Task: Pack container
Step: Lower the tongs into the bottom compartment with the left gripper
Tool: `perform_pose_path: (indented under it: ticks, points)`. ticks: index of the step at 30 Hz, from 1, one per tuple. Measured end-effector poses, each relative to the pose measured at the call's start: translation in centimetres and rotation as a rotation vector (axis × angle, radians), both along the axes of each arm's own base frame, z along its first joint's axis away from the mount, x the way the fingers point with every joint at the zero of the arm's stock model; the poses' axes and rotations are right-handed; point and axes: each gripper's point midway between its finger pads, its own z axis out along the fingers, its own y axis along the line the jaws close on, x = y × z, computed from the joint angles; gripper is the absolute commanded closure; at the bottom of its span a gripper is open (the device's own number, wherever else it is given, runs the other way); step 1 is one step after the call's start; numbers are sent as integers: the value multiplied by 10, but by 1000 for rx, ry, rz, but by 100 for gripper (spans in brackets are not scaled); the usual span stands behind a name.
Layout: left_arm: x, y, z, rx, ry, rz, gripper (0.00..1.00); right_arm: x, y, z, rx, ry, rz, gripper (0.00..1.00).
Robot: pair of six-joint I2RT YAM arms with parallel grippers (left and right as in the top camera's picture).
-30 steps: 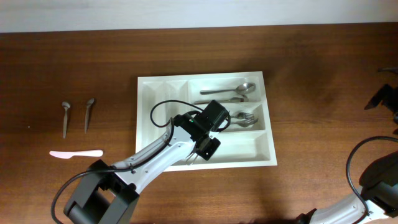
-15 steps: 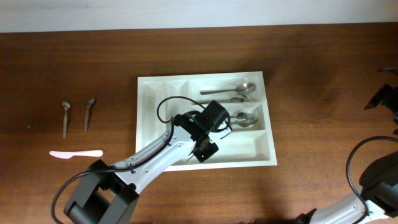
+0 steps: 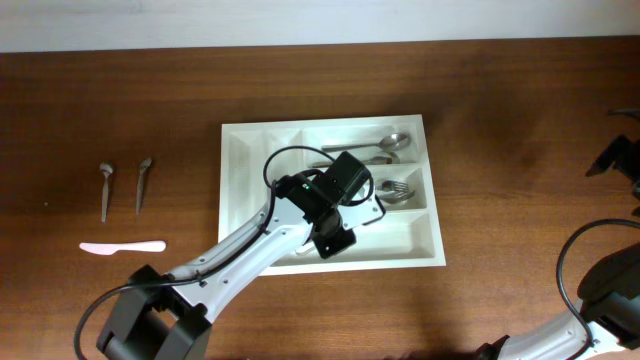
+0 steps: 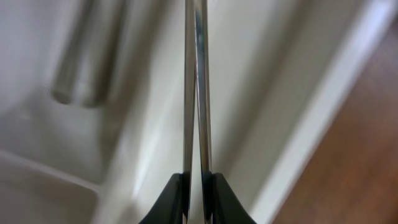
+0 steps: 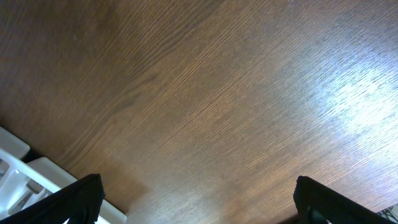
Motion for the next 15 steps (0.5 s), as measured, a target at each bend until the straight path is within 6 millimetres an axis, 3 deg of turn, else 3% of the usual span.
perform_pose_path:
  ticks: [6,15]
  points:
    - [-19,4,-2,9,67,-116,99,0,0,0,0,0,0,1]
    - [-22,2,-1,7,50,-258,98,0,0,0,0,0,0,1]
